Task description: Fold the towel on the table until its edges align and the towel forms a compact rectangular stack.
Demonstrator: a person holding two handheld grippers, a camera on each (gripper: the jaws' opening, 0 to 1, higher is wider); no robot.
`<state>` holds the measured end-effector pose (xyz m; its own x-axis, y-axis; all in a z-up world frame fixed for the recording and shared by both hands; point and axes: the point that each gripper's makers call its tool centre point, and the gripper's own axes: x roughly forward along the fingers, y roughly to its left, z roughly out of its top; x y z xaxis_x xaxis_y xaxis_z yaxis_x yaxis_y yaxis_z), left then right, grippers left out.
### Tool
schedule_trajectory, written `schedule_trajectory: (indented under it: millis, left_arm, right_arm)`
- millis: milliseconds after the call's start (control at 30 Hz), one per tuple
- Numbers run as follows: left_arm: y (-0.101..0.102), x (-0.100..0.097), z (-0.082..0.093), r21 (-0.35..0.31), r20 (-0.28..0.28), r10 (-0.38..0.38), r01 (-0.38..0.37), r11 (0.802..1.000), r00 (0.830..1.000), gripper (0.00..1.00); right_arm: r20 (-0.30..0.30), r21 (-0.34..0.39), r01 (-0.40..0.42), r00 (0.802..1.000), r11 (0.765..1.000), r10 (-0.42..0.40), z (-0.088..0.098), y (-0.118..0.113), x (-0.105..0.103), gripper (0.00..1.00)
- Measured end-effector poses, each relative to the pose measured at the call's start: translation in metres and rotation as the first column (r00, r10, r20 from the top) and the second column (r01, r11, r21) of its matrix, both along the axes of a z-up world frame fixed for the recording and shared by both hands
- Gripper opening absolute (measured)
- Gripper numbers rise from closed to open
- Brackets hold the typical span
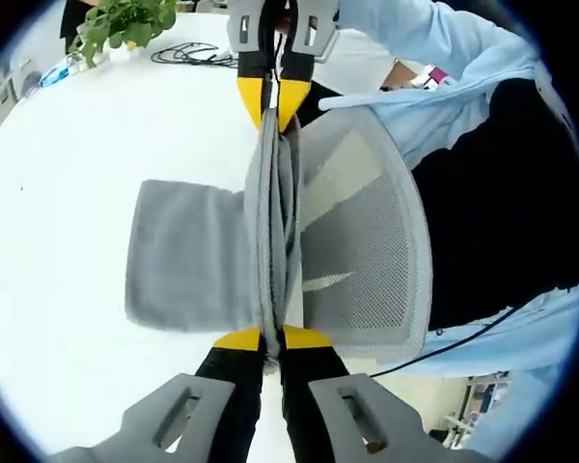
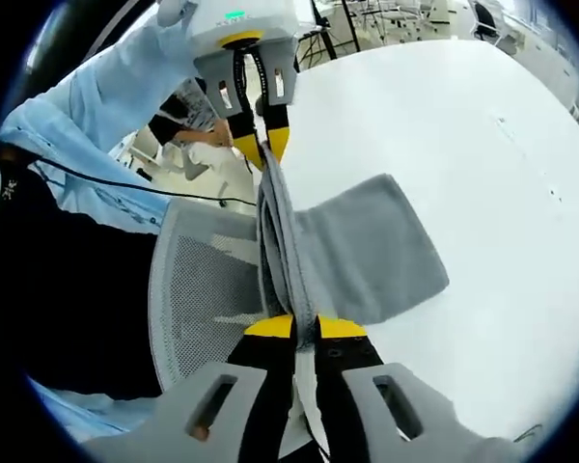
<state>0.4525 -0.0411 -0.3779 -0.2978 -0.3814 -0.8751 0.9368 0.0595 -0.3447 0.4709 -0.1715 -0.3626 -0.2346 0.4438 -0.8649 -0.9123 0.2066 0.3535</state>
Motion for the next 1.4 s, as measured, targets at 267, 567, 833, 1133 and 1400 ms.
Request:
schedule_trajectory:
  millis: [267,567,833,1133,1400]
  left_arm:
    - [0.002,0.024,-0.015,0.005,-0.004,0.068,-0.068,0.998,0.998,0.06]
    - [0.007,0.051,-0.029,0.025,0.044,0.141,-0.142,0.99,0.989,0.06]
    - [0.007,0.068,-0.04,0.036,0.095,0.171,-0.175,0.984,0.981,0.06]
    - [0.007,0.083,-0.058,0.065,0.132,0.195,-0.204,0.977,0.972,0.07]
    - [0.008,0.093,-0.084,0.127,0.155,0.235,-0.255,0.959,0.96,0.07]
  right_arm:
    - [0.038,-0.019,0.034,0.999,0.999,-0.033,-0.012,0.001,0.022,0.03]
    - [0.141,-0.062,0.027,0.99,0.998,-0.018,-0.023,0.004,0.049,0.02]
    - [0.181,-0.094,0.028,0.983,0.995,-0.01,-0.035,0.003,0.066,0.02]
    - [0.242,-0.13,0.029,0.97,0.991,0.003,-0.053,0.003,0.081,0.02]
    - [0.33,-0.196,0.012,0.942,0.98,0.054,-0.081,0.002,0.095,0.02]
